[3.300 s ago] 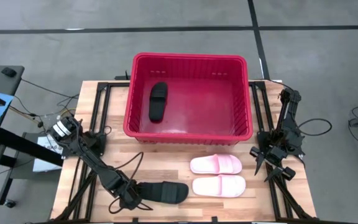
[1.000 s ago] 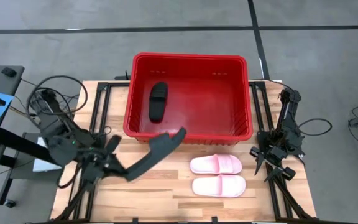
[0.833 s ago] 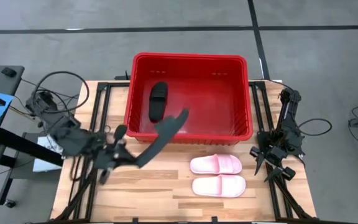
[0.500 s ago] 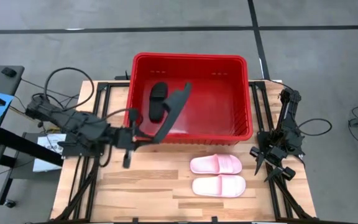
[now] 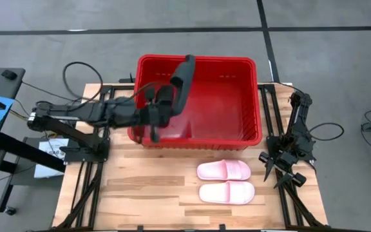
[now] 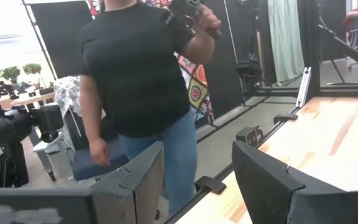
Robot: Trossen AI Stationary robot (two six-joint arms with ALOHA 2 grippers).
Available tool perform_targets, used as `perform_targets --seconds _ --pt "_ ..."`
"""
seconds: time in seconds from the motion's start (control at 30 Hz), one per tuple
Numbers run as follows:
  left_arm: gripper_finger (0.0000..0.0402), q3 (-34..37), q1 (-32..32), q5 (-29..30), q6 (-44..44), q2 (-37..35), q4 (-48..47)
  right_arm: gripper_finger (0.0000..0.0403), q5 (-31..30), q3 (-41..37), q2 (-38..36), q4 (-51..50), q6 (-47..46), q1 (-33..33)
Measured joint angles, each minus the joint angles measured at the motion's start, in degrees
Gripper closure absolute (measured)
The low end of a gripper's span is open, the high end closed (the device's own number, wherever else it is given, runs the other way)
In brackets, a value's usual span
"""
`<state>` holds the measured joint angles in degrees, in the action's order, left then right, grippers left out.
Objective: Pick and place slides into bin
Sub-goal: Put the black slipper into the red bin
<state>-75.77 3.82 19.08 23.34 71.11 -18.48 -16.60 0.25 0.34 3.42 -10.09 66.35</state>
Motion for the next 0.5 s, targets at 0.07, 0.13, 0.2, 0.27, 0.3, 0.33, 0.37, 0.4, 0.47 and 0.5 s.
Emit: perform_targets --seconds 0.07,0.13,0.2,0.27,0.3,0.33,0.37,0.4,0.47,0.5 --pt "0.0401 0.0 -3.3 -2.0 0.2 1.4 0.0 0.0221 0.0 0.0 0.0 0.0 0.0 0.0" --pt "0.0401 0.0 -6.4 -4.3 0.9 3.0 0.1 0.0221 0.0 0.0 0.0 0.0 0.0 0.0" --pt "0.0401 0.0 -9.0 -5.8 1.7 4.5 -0.2 0.0221 0.0 0.0 0.0 0.0 0.0 0.0" --pt "0.0401 0.0 -11.1 -7.2 2.9 6.1 -0.2 0.0221 0.0 0.0 0.0 0.0 0.0 0.0" --pt "0.0401 0.0 -12.0 -7.6 3.4 7.0 -0.2 0.0221 0.0 0.0 0.0 0.0 0.0 0.0" --pt "0.0401 0.0 -12.8 -8.0 3.8 7.8 -0.2 0.0221 0.0 0.0 0.0 0.0 0.0 0.0" --pt "0.0401 0.0 -13.5 -8.3 3.9 8.5 -0.3 0.0221 0.0 0.0 0.0 0.0 0.0 0.0" --pt "0.0401 0.0 -14.2 -8.3 4.2 9.3 -0.3 0.0221 0.0 0.0 0.0 0.0 0.0 0.0" --pt "0.0401 0.0 -15.3 -8.3 5.4 10.9 -1.0 0.0221 0.0 0.0 0.0 0.0 0.0 0.0" --pt "0.0401 0.0 -15.7 -8.3 6.3 11.8 -1.5 0.0221 0.0 0.0 0.0 0.0 0.0 0.0"
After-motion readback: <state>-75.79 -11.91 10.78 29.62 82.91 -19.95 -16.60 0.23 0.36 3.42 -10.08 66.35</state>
